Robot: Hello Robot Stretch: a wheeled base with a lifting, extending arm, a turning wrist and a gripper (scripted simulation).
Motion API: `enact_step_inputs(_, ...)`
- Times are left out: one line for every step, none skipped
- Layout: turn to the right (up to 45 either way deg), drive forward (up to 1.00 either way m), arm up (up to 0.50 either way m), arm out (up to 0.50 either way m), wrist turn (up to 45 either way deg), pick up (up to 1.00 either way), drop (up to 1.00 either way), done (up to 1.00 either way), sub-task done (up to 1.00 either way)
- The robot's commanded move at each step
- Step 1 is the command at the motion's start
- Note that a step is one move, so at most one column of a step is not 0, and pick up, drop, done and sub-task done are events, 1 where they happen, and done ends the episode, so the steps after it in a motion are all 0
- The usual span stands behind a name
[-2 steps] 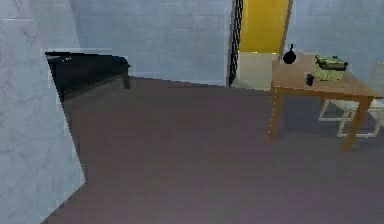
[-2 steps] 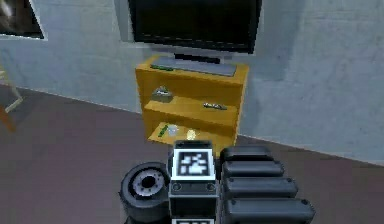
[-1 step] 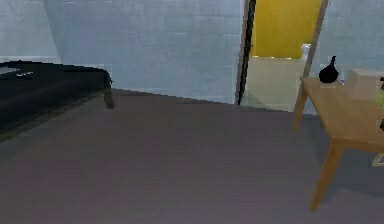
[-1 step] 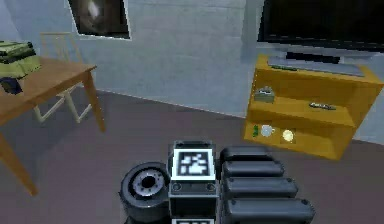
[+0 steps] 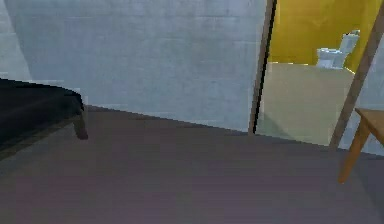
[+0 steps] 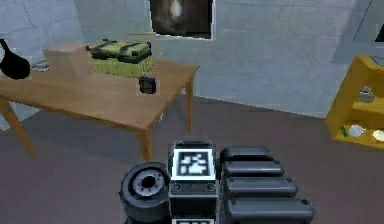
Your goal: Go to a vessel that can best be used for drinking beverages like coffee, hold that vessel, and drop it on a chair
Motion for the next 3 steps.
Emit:
enact_step_inputs(21.0, 0.00, 0.00, 0.00, 0.0, 0.00, 0.00, 0.00, 0.00)
enact_step_inputs(0.0, 1.00, 0.00, 0.00, 0.0, 0.00, 0.00, 0.00, 0.00)
enact_step_inputs(3.0, 0.00, 0.00, 0.00, 0.0, 0.00, 0.00, 0.00, 0.00)
